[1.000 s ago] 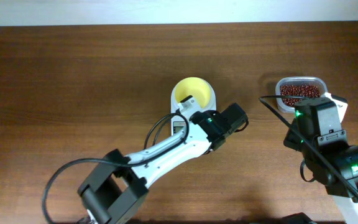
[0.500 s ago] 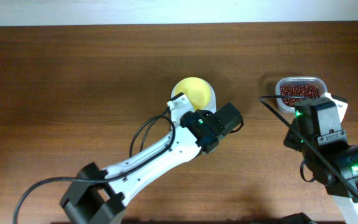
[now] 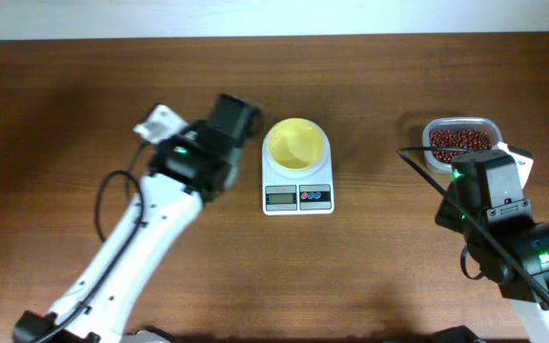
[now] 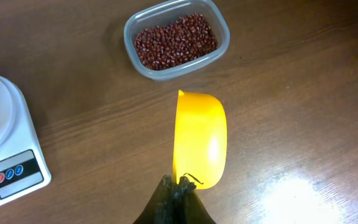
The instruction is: Scoop item into bowl and weigh 50g on scale
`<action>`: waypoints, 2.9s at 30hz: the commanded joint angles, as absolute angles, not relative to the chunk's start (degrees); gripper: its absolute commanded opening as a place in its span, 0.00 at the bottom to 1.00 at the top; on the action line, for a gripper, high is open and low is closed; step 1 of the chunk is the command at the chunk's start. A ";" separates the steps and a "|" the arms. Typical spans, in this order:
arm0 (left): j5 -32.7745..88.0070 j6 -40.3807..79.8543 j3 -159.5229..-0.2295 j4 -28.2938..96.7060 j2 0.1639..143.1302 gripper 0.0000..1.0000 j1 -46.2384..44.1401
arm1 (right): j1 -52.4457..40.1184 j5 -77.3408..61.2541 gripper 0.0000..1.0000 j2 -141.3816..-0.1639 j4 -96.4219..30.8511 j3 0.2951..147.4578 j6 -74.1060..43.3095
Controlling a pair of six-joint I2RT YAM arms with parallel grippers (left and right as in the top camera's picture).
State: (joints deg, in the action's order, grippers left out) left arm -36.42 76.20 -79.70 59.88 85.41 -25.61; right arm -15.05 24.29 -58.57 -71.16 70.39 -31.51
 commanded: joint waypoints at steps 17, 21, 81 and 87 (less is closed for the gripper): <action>-52.73 74.72 -79.37 41.30 85.60 0.00 17.23 | -15.31 26.72 0.04 -58.50 -76.93 71.48 -27.24; -52.25 74.74 -79.37 39.48 88.62 0.00 18.87 | -15.31 26.55 0.04 -58.50 -76.73 71.48 -27.42; -35.33 75.64 -79.29 36.10 109.62 0.00 -55.96 | -15.35 24.43 0.04 -58.61 -74.91 71.48 -24.43; -33.26 79.20 -79.15 36.10 113.43 0.00 -58.37 | -15.35 24.43 0.04 -58.61 -73.49 71.48 -24.36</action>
